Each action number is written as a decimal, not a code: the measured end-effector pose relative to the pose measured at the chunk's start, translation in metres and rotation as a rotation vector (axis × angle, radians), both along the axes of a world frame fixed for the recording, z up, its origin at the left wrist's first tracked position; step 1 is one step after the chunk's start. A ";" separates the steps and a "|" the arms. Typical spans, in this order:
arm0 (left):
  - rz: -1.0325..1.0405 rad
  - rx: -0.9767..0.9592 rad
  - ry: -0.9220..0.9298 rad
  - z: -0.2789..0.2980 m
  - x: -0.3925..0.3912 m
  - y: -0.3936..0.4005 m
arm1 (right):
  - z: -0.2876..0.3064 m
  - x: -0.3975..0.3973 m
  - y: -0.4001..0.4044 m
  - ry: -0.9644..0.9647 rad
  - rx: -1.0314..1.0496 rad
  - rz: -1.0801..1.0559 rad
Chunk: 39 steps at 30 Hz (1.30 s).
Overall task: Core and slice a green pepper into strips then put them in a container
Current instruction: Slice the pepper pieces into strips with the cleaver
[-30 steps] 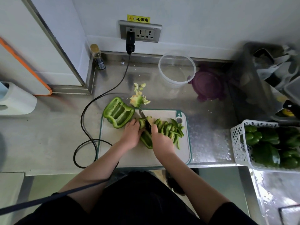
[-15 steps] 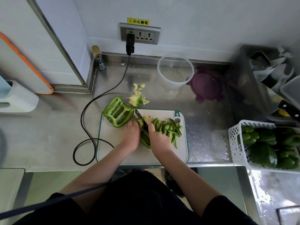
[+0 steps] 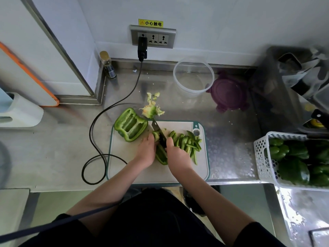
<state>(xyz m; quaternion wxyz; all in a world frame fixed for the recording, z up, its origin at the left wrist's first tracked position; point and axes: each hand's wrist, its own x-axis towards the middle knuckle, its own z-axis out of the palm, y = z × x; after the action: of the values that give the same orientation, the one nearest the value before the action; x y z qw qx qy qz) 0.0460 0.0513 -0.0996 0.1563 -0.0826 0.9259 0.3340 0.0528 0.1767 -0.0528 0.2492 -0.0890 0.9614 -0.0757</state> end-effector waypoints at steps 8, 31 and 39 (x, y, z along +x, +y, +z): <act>-0.084 0.138 -0.086 0.007 -0.003 -0.018 | 0.001 -0.008 -0.001 0.007 0.017 0.054; -0.121 -0.057 0.118 0.008 -0.001 -0.016 | 0.029 0.012 0.022 0.013 -0.383 -0.433; -0.017 -0.049 0.076 0.003 -0.002 -0.015 | 0.025 0.015 -0.004 -0.013 -0.387 -0.441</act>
<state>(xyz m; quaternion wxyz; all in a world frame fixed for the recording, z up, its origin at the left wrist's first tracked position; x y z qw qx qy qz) 0.0444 0.0362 -0.0961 0.1217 -0.0658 0.9397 0.3129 0.0675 0.1724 -0.0274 0.2112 0.0770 0.9236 -0.3105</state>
